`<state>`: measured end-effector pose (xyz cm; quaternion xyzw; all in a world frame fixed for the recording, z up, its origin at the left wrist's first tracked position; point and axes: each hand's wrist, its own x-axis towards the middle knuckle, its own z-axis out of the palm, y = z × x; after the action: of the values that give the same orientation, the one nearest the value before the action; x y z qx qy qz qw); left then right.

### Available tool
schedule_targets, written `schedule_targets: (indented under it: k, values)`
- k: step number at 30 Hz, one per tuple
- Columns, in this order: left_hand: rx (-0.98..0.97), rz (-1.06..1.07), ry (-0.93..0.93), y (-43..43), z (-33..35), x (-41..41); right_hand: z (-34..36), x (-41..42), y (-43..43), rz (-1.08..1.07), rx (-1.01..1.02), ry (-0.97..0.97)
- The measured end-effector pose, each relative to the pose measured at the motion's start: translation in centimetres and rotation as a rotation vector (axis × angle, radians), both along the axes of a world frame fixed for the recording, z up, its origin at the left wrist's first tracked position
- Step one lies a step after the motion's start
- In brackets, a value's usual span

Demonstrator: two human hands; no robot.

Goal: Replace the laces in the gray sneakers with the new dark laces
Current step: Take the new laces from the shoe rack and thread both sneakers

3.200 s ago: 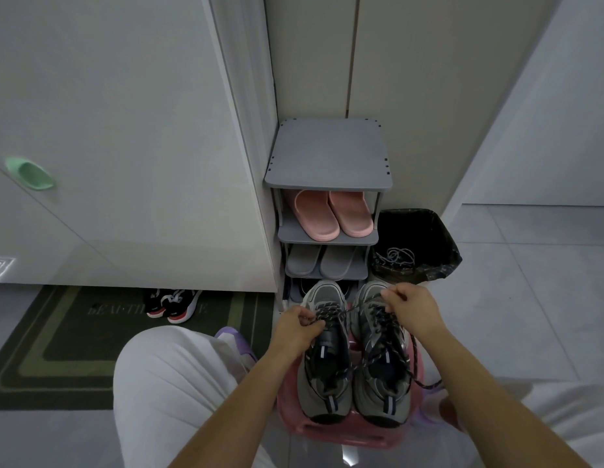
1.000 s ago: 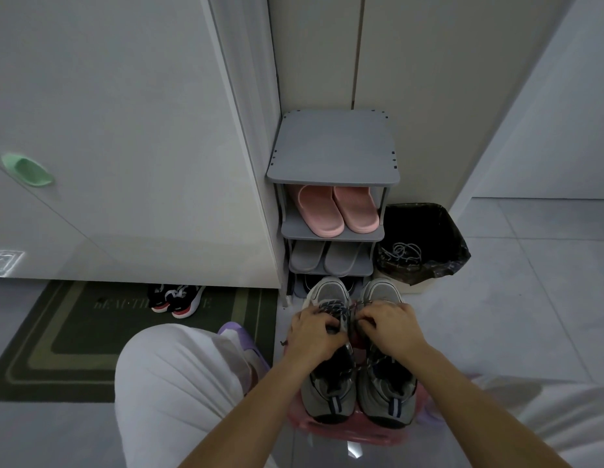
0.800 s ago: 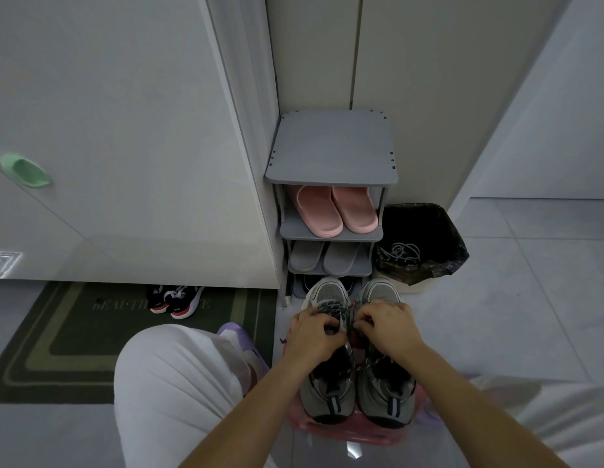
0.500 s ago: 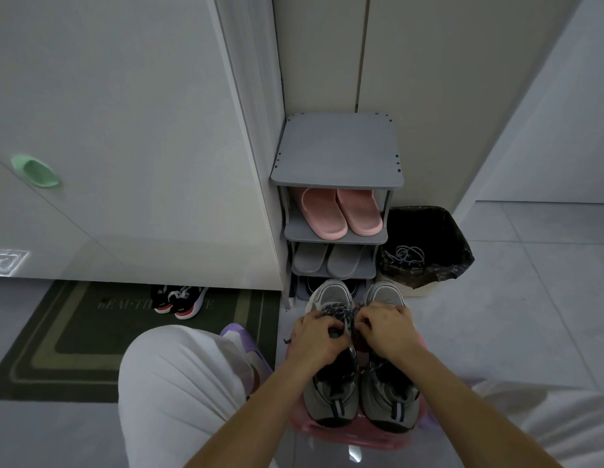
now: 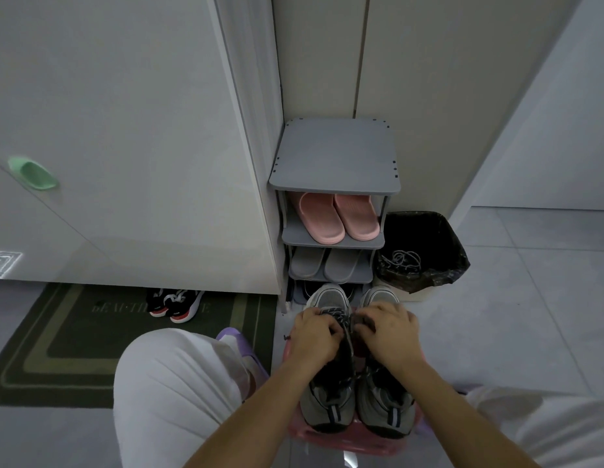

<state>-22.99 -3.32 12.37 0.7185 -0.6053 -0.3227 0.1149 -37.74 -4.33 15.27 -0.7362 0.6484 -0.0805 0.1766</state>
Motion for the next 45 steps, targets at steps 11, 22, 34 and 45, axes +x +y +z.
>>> schedule_targets:
  k: [11,22,34,45]
  values:
    - [-0.035,0.061,0.057,0.1,0.6,0.3,-0.5,2.4,3.4,-0.093,0.071,0.106]
    - [-0.164,0.410,0.242,1.1,0.8,5.4,-0.6,2.0,4.1,-0.183,0.046,-0.070]
    - [-0.164,0.353,0.096,1.9,-0.2,5.2,-1.4,1.9,3.9,-0.250,0.215,-0.420]
    - [-0.082,0.033,0.066,0.8,0.7,0.3,-1.7,1.9,4.2,-0.245,0.197,-0.455]
